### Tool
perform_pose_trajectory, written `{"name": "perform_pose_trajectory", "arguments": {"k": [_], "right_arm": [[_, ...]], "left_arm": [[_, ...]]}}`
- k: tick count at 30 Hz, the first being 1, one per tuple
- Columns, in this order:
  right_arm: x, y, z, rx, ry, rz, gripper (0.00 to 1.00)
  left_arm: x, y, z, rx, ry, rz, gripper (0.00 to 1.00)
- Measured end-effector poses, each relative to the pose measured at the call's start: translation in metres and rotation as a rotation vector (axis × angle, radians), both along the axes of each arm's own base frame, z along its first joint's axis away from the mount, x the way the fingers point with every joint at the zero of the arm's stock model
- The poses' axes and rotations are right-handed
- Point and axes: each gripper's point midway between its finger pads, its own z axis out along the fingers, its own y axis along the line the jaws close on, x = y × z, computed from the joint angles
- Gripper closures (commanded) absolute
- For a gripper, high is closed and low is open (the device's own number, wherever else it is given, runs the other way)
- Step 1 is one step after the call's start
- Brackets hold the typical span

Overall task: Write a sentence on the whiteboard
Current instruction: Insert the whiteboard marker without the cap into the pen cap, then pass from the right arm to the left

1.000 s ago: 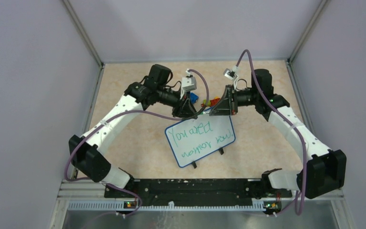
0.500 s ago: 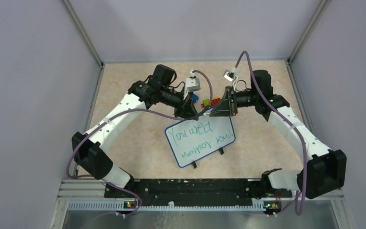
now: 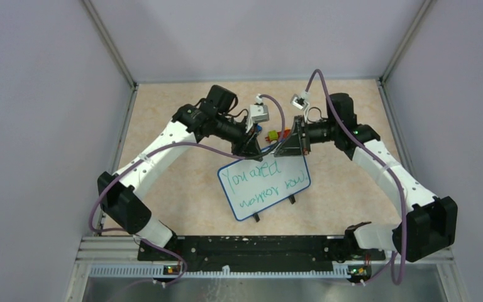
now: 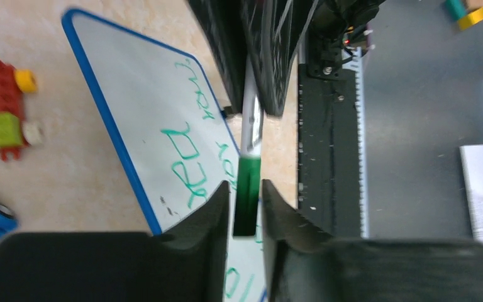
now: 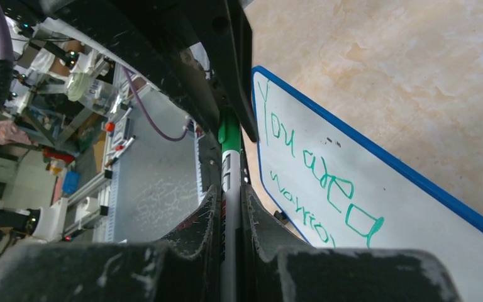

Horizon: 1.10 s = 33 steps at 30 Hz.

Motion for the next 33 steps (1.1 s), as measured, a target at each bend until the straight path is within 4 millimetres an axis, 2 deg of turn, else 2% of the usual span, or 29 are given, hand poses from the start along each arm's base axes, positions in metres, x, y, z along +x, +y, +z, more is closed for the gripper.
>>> {"name": "perform_pose_trajectory", "arguments": {"k": [2, 5, 9, 14, 21, 24, 32, 33], "right_arm": [[0.0, 0.003, -0.001, -0.01, -0.015, 0.001, 1.0], [-0.005, 0.012, -0.003, -0.026, -0.033, 0.024, 1.0], [-0.005, 0.013, -0.007, -0.041, -0.04, 0.018, 1.0], [-0.003, 0.013, -0.009, -0.054, -0.037, 0.004, 1.0], [-0.004, 0.012, -0.012, -0.066, -0.031, -0.001, 1.0], [-0.003, 0.012, -0.012, -0.066, -0.032, -0.001, 1.0], [-0.001, 0.011, -0.013, -0.071, -0.047, -0.01, 1.0], [0.0, 0.011, -0.013, -0.072, -0.052, -0.012, 0.98]], "left_arm": [[0.004, -0.004, 0.003, -0.009, -0.044, -0.006, 0.57], [0.003, -0.015, 0.017, -0.04, -0.137, -0.046, 0.56], [0.001, -0.024, 0.03, -0.05, -0.243, -0.085, 0.55], [-0.007, -0.028, 0.017, 0.032, -0.314, -0.112, 0.54], [-0.001, -0.023, 0.004, 0.126, -0.376, -0.083, 0.57], [0.004, -0.02, -0.002, 0.163, -0.385, -0.067, 0.65], [0.008, -0.016, -0.01, 0.215, -0.392, -0.042, 1.0], [0.009, -0.015, -0.01, 0.217, -0.39, -0.035, 1.0]]}}
